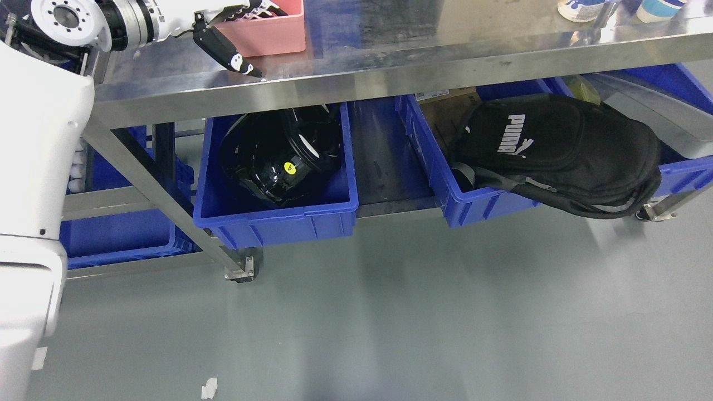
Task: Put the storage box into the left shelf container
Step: 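Grasp the pink box with the left hand on the shelf top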
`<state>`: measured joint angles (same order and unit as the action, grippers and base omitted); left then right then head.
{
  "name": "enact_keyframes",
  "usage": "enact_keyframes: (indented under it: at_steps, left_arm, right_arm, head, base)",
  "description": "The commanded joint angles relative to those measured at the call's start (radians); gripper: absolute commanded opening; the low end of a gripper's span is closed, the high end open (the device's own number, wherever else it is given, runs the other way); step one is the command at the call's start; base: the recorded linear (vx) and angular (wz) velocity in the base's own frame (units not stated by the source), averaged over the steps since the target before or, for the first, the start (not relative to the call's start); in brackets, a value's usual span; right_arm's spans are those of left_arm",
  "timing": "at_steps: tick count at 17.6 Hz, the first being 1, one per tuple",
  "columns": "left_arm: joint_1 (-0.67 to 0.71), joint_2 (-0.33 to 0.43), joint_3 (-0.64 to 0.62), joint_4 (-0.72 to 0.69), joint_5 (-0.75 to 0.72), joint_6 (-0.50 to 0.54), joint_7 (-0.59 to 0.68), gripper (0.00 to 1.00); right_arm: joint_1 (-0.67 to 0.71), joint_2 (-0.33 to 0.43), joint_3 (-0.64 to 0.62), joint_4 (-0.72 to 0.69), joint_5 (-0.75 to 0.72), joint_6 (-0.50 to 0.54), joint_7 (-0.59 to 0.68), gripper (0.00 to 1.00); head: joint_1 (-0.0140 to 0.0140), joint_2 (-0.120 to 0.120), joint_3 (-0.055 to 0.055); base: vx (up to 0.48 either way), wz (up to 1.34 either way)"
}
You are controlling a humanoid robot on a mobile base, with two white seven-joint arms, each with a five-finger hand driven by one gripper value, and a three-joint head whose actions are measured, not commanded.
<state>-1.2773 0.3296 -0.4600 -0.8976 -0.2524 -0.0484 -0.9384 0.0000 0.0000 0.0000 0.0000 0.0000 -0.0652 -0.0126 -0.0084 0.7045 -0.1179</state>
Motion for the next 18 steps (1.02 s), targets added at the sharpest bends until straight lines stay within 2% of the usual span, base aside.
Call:
enact_keyframes:
  at_steps: [1, 4, 6, 9, 12, 13, 15, 18]
  left_arm:
    - [0.003, -0.095, 0.052, 0.097, -0.008, 0.001, -0.025, 0.53]
    - [0.012, -0.109, 0.141, 0.103, -0.008, -0.022, -0.042, 0.24]
    - [0.013, -0.119, 0.219, 0.121, -0.005, -0.094, -0.059, 0.02]
    - [0.009, -0.182, 0.412, 0.140, -0.005, -0.188, -0.048, 0.00]
    - [0.022, -0.297, 0.662, 0.137, 0.008, -0.267, -0.037, 0.00]
    - [0.044, -0.312, 0.738, 0.135, 0.013, -0.318, -0.037, 0.00]
    - [0.082, -0.312, 0.799, 0.129, 0.042, -0.414, -0.033, 0.00]
    - [0.140, -0.312, 0.799, 0.118, 0.158, -0.435, 0.024, 0.00]
  right_arm:
    - [-0.006, -0.017, -0.003, -0.017, -0.002, 0.001, -0.001, 1.00]
    - [-0.006, -0.017, -0.003, -0.017, -0.002, 0.001, -0.001, 1.00]
    - [-0.006, -0.017, -0.003, -0.017, -0.002, 0.001, -0.001, 1.00]
    - [-0.006, -0.017, -0.003, -0.017, -0.002, 0.001, -0.001, 1.00]
    - [-0.006, -0.017, -0.003, -0.017, -0.002, 0.001, -0.001, 1.00]
    - [-0.006, -0.017, -0.003, -0.017, -0.002, 0.001, -0.001, 1.00]
    - [-0.006, -0.017, -0.003, -0.017, -0.002, 0.001, 0.000, 1.00]
    - [-0.006, -0.017, -0.003, -0.017, -0.002, 0.001, 0.000, 1.00]
  head:
    - [0.0000, 0.000, 0.000]
    - [0.0000, 0.000, 0.000]
    - [0.0000, 0.000, 0.000]
    - [0.0000, 0.000, 0.000]
    - [0.0000, 0.000, 0.000]
    - [0.0000, 0.000, 0.000]
    - [0.0000, 0.000, 0.000]
    - [0.0000, 0.000, 0.000]
  base:
    - [0.000, 0.00]
    - [0.000, 0.00]
    - [0.000, 0.03]
    - [0.000, 0.01]
    - [0.003, -0.01]
    - [0.000, 0.00]
    - [-0.003, -0.01]
    - [-0.002, -0.02]
